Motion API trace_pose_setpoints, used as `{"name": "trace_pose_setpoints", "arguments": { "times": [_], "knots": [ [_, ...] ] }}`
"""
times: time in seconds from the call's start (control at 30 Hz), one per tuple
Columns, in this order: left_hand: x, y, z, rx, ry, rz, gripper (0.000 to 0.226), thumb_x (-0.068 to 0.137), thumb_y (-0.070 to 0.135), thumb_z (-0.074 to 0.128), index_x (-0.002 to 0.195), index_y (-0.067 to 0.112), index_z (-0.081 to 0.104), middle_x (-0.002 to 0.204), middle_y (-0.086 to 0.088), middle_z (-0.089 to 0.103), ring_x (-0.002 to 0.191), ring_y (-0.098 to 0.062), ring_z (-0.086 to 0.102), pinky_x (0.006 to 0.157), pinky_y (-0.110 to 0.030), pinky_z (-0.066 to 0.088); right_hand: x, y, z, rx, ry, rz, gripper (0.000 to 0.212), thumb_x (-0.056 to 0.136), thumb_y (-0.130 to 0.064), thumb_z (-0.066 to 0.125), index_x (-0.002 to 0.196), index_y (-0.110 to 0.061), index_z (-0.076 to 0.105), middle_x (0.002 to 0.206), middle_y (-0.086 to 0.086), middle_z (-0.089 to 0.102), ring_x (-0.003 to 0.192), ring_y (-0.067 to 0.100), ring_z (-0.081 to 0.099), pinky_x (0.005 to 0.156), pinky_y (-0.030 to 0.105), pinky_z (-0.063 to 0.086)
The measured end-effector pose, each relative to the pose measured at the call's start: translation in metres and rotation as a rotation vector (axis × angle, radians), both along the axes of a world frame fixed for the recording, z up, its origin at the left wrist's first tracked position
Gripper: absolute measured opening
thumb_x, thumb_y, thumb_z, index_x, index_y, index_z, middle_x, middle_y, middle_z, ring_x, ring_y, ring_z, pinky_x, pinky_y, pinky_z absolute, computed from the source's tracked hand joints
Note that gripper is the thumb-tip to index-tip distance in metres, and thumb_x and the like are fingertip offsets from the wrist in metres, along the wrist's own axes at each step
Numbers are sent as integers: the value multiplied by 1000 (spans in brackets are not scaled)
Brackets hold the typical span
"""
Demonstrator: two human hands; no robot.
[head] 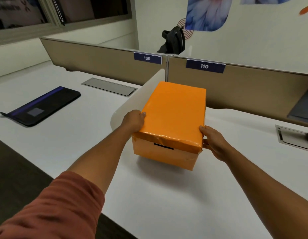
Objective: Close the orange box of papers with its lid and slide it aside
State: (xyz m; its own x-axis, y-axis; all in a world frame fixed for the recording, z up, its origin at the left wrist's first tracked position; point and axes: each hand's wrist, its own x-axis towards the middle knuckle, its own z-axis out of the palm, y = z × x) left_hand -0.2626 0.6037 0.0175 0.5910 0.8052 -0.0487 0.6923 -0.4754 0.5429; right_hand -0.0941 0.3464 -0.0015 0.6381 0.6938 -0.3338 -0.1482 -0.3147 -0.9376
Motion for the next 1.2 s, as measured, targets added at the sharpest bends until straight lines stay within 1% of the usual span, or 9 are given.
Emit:
{"name": "trace_pose_setpoints", "arguments": {
  "times": [0.13, 0.27, 0.4, 0.5, 0.6, 0.7, 0.93, 1.13, 1.2],
  "knots": [
    [9, 28, -5, 15, 23, -33, 51, 104, 44, 34, 117, 5, 64, 116, -17, 67, 104, -34, 62, 88, -42, 49, -2, 26, -9, 3, 0, -92, 55, 101, -46, 37, 149, -18, 32, 146, 11, 48, 123, 37, 55, 97, 51, 49],
    [13, 42, -15, 80, 67, -74, 44, 105, 38, 34, 121, 6, 59, 120, -17, 65, 106, -33, 61, 88, -42, 48, -8, 45, -20, -5, -2, -133, 53, 102, -44, 36, 148, -18, 33, 146, 11, 48, 124, 35, 54, 99, 52, 48],
    [12, 45, -23, 269, 118, -129, 37, 104, 35, 39, 124, 10, 57, 125, -14, 62, 117, -33, 54, 93, -44, 49, -14, 63, -25, 1, -32, -119, 51, 103, -43, 36, 148, -19, 32, 145, 9, 48, 117, 28, 54, 98, 49, 48],
    [16, 39, -24, 431, 102, -159, 35, 102, 33, 43, 125, 12, 59, 138, -8, 56, 128, -31, 43, 100, -44, 43, -19, 72, -27, 25, -79, -73, 60, 99, -52, 38, 151, -27, 25, 150, 5, 45, 120, 27, 54, 100, 51, 49],
    [23, 33, -23, 414, 134, -185, 42, 101, 39, 43, 129, 14, 61, 144, -7, 53, 129, -31, 42, 102, -44, 38, -21, 78, -28, 20, -122, -32, 66, 95, -58, 38, 153, -37, 14, 154, 1, 40, 131, 32, 50, 103, 58, 45],
    [22, 32, -23, 334, 101, -152, 42, 102, 35, 41, 134, 14, 58, 149, -6, 48, 136, -30, 37, 106, -45, 35, -23, 81, -23, -10, -146, -8, 65, 96, -58, 35, 153, -39, 11, 155, 1, 38, 134, 34, 47, 105, 58, 43],
    [20, 8, -26, 268, 174, -137, 51, 104, 30, 32, 152, 13, 33, 164, -8, 24, 151, -29, 18, 119, -48, 24, -15, 81, -8, -123, -124, 48, 64, 100, -52, 33, 155, -34, 5, 159, 5, 32, 139, 37, 39, 107, 58, 35],
    [13, -12, -19, 175, 223, -129, 59, 105, 38, 30, 154, 7, 25, 165, -15, 15, 153, -36, 8, 123, -48, 16, -16, 63, 7, -198, -119, 93, 73, 98, -55, 34, 156, -26, 1, 163, 8, 22, 145, 38, 29, 111, 56, 31],
    [12, -28, -17, 170, 188, -100, 60, 105, 41, 30, 154, 5, 26, 164, -18, 16, 152, -38, 8, 123, -50, 14, -17, 47, 9, -233, -204, 56, 75, 98, -56, 33, 157, -20, 5, 164, 9, 20, 147, 36, 26, 113, 51, 30]
  ]
}}
